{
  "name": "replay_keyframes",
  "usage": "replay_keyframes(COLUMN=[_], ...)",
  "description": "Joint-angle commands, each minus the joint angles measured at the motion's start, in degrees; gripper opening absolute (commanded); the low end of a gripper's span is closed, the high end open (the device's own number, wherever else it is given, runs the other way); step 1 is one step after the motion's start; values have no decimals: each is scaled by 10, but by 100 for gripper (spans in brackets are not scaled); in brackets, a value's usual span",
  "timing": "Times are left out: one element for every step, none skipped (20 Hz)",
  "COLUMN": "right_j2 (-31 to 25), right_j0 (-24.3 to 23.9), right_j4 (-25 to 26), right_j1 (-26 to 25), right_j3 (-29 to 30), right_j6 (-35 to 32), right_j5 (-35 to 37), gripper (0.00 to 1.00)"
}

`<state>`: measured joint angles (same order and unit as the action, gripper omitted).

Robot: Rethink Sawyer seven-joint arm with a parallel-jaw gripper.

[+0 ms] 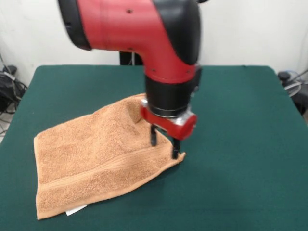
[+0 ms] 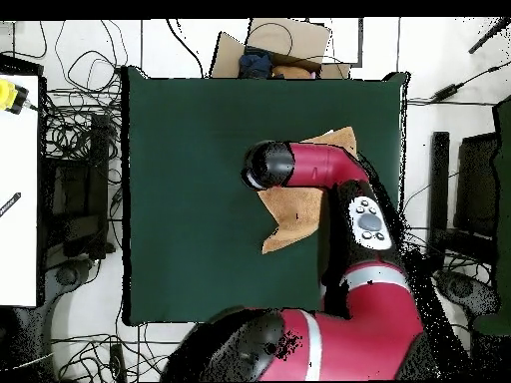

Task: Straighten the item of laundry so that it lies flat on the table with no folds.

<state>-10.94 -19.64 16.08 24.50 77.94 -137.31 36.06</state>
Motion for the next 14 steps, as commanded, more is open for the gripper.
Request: replay_keyframes(right_j2=[-17,-15,-15,-19,-22,-25,-28,-29,-32,-35,-37,-37,-37,-38], right_j0=[39,40,41,37,32,29,25,23,20,15,13,12,12,11], right_j4=[-24,-24,-25,-25,-25,-24,-23,-20,-19,-17,-16,-14,-14,-12], right_j1=[-30,-36,-44,-56,-67,-78,-89,-96,-103,-110,-114,-117,-120,-126], right_j3=[3,1,-6,-12,-19,-25,-30,-33,-33,-35,-36,-39,-39,-42], right_j6=[-66,-66,-63,-54,-44,-37,-30,-26,-21,-14,-10,-7,-7,-5], right_j5=[-3,-15,-22,-30,-39,-49,-59,-68,-78,-84,-88,-90,-93,-99], gripper=[100,100,100,100,100,100,100,100,100,100,100,100,100,100])
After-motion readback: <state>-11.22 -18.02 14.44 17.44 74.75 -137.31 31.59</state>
